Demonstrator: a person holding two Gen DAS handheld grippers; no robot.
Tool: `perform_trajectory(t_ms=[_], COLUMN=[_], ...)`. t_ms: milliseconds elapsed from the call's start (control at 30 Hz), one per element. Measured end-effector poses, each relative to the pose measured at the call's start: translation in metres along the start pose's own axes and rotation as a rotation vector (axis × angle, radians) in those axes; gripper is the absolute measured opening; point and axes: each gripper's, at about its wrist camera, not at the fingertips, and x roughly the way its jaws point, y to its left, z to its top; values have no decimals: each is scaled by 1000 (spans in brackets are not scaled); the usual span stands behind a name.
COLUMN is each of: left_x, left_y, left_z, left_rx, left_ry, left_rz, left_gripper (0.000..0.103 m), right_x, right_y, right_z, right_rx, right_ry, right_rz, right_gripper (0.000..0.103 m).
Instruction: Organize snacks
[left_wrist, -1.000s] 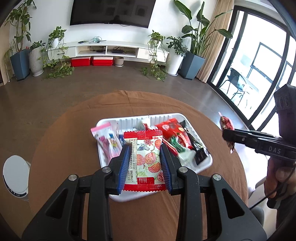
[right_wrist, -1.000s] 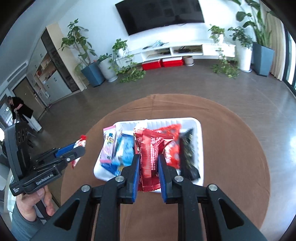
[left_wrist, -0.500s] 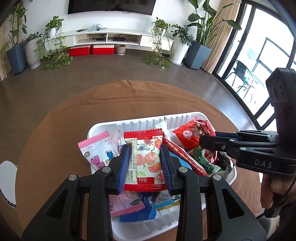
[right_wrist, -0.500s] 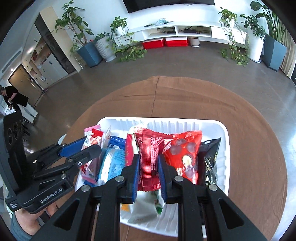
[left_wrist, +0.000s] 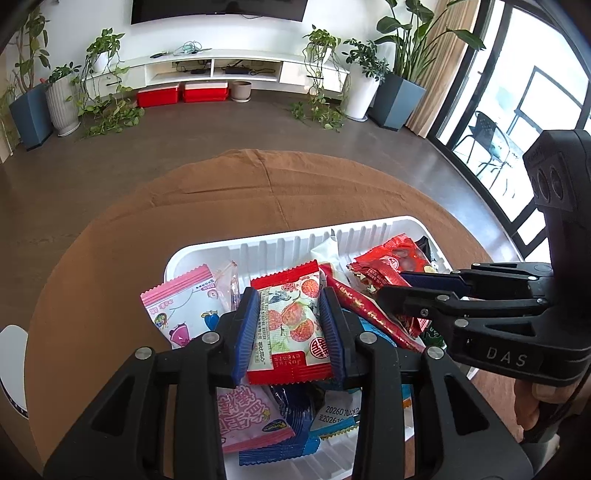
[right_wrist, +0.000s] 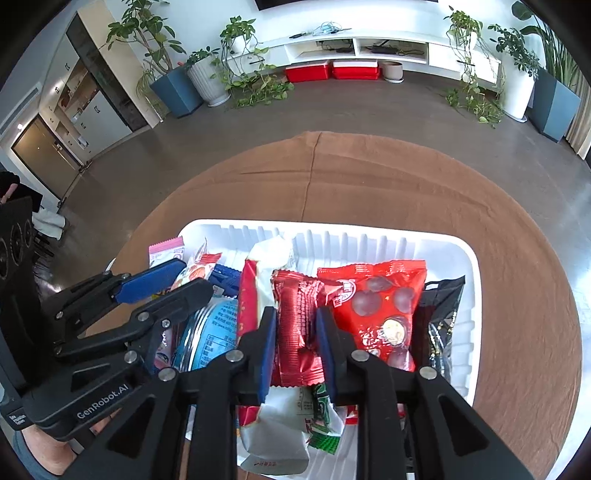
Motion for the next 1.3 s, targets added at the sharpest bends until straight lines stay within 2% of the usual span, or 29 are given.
perform_trajectory(t_ms=[33, 133, 400, 533, 667, 833, 900, 967, 1067, 1133, 1233, 1300], left_x=[1, 2, -1, -4, -15, -40, -55, -70, -97, -119, -155, -179], left_y=[0, 1, -3, -4, -7, -13, -17, -22, -35, -42, -58, -71], left_z=[0, -2, -3, -3, -5, -11, -16, -22, -36, -48, -67, -79], left_rx=[1, -2, 9, 9, 12, 12, 12, 23, 50, 61, 79, 101], left_ry=[1, 1, 0, -6, -27, -70, -98, -130, -193, -255, -355, -400], left_rz=[0, 0, -5, 2, 11, 44, 62, 83, 114, 110, 148, 122], left_gripper=[33, 45, 46, 49, 58, 84, 95, 103, 103, 103, 103, 103], right_x=[0, 0, -4, -13, -25, -50, -63, -80, -106, -124, -152, -172], right_y=[0, -2, -3, -1, -1, 1, 3, 6, 12, 14, 17, 18], right_z=[0, -1, -4, -5, -8, -15, -21, -29, -42, -53, -71, -84], right_rx=[-2, 3, 0, -8, -9, -6, -14, -22, -40, -48, -40, -35], right_ry=[-1, -2, -12, -33, -58, -108, -141, -187, -264, -319, -395, -452], right_rz=[-2, 2, -5, -13, -22, -21, -22, -18, -12, -9, 3, 5], right_gripper=[24, 28, 32, 42, 52, 61, 68, 80, 93, 102, 103, 103])
